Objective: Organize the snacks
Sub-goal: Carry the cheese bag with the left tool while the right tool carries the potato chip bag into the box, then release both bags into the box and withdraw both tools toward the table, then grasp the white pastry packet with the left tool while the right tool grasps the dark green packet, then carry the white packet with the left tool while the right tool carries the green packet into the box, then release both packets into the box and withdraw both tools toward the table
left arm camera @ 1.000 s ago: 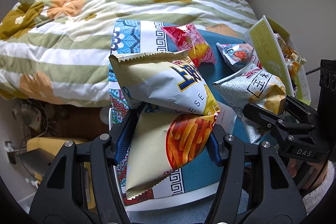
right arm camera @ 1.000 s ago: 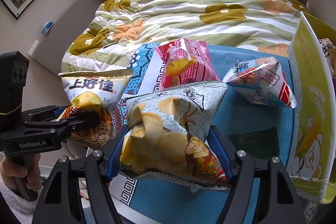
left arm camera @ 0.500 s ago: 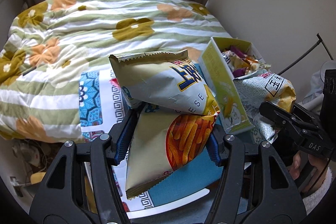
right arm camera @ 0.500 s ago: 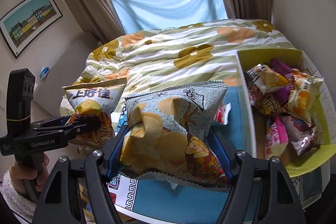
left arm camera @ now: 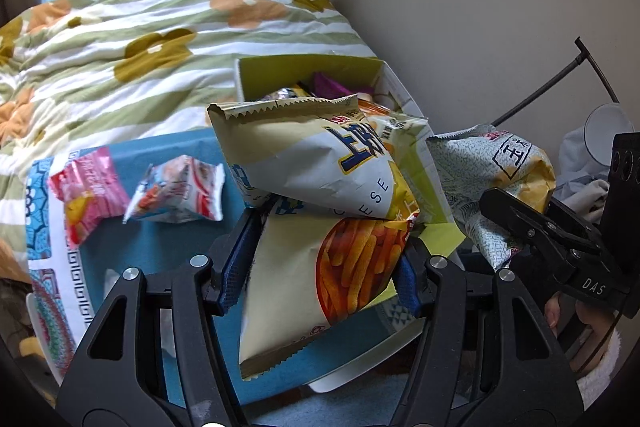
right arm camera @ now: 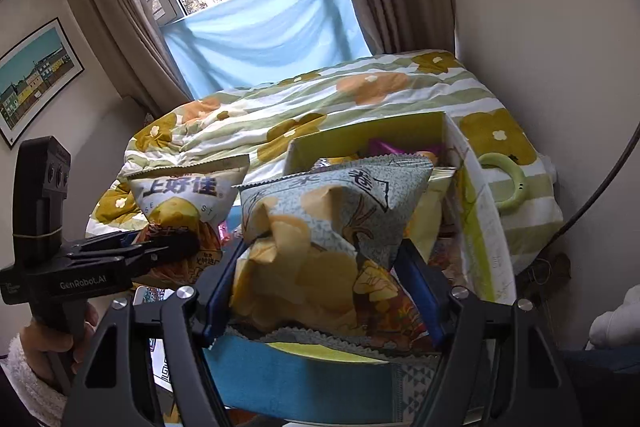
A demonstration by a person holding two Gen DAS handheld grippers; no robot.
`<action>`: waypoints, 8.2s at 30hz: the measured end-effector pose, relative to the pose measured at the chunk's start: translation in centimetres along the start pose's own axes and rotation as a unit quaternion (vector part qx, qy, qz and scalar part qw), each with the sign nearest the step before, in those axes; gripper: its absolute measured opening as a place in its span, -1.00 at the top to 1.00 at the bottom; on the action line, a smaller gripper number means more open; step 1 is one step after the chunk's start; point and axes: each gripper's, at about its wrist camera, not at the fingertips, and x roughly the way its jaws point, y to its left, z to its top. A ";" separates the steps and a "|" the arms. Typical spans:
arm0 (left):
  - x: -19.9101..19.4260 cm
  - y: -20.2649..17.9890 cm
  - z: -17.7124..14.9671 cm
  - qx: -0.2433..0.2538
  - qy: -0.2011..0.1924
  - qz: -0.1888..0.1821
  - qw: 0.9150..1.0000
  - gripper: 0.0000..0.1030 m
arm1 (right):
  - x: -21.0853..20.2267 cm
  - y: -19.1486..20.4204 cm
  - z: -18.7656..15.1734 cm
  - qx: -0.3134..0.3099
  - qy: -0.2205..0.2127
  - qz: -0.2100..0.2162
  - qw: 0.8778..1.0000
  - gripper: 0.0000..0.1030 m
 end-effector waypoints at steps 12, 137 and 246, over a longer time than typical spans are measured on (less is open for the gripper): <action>6.8 -4.2 -1.7 -0.045 0.022 0.049 0.998 -0.94 | 1.6 -8.0 0.6 -0.008 0.047 0.026 0.999 -0.35; 8.2 22.9 -14.0 0.058 0.070 0.089 0.992 -0.50 | 22.1 13.1 -15.9 0.165 0.047 -0.118 0.978 -0.94; 2.7 1.6 -4.9 -0.075 -0.015 0.118 0.990 -0.91 | 3.9 -9.4 -1.2 -0.020 0.050 0.002 0.999 -0.99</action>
